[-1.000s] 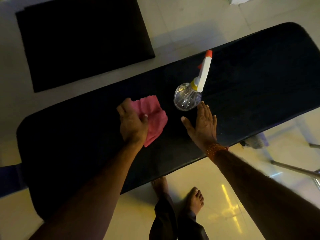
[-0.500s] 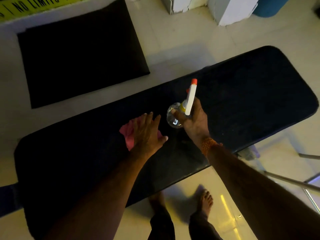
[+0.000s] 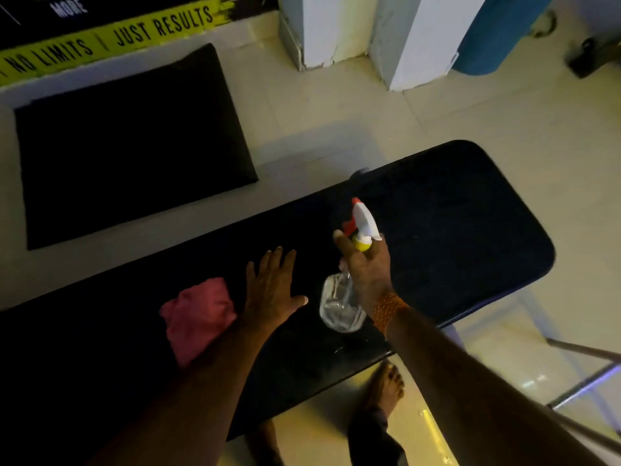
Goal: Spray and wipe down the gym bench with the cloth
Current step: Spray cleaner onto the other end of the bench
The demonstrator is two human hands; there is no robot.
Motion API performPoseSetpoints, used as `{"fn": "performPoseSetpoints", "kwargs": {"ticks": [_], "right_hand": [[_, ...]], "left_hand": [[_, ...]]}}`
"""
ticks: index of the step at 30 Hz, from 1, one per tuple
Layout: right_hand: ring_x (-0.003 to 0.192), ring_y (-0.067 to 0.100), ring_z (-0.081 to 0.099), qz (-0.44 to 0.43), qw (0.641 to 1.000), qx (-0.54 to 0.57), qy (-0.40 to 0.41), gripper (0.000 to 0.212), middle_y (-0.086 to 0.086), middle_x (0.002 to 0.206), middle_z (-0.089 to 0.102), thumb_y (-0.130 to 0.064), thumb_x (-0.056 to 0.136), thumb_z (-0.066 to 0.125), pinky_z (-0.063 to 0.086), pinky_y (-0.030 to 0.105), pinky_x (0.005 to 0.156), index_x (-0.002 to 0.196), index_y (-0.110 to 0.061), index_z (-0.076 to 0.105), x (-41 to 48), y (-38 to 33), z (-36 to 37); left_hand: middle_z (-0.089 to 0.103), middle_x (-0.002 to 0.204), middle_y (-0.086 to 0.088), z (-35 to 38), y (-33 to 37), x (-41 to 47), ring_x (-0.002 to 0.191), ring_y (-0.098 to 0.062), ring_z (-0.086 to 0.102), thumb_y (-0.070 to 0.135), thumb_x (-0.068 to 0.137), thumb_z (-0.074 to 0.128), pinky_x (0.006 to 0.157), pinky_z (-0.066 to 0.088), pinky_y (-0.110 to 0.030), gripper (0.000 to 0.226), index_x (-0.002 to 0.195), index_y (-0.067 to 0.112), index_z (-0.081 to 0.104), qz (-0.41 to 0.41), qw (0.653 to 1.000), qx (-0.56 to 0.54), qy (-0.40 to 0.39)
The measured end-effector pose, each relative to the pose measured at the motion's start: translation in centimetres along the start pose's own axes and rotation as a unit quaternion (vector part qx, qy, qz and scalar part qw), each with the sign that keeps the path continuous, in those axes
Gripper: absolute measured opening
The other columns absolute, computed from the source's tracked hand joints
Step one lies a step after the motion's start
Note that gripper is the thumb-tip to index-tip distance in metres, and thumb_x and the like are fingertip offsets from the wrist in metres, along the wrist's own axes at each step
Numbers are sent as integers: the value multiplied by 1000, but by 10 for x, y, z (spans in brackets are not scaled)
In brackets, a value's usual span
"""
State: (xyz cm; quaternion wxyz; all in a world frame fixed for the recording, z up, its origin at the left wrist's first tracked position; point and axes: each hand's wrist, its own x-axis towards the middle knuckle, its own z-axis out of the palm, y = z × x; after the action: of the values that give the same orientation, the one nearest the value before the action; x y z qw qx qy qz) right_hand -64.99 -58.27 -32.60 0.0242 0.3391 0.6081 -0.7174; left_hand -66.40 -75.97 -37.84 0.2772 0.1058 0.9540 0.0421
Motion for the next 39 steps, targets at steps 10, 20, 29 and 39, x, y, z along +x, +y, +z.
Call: {"fn": "performPoseSetpoints", "kwargs": {"ticks": [10,20,29,39], "right_hand": [[67,15,60,42,999,-7,20,22,-5,88,67,-30,87,81,49,31,57,89,-48,69,101,-59,-152],[65,19,68,104,990,-72,65,20,3,91,69,-41,90,75,58,32,57,86,-28,61,167,-72,-209],[52,12,63,123,986,-27,112,20,1,85,68,-38,89,76,52,27,52,100,-26,64,138,-50,-241],[59,14,64,103,976,-39,190,15,2,90,69,-41,92,75,53,23,50,93,-33,62,62,-6,-268]], "left_hand": [[-2,173,-8,-8,192,112,159,-32,-1,59,76,79,123,21,-61,119,163,29,3,97,995,-13,17],[-33,165,-13,10,252,141,153,-43,-27,77,63,78,114,9,-78,146,158,34,-24,61,996,52,-44],[-33,166,-11,5,253,141,153,-43,-25,75,63,79,115,11,-77,145,158,35,-23,56,995,61,-49],[-11,172,-11,26,253,81,158,-40,-8,65,86,67,119,19,-70,110,164,30,-2,115,991,62,-7]]}}
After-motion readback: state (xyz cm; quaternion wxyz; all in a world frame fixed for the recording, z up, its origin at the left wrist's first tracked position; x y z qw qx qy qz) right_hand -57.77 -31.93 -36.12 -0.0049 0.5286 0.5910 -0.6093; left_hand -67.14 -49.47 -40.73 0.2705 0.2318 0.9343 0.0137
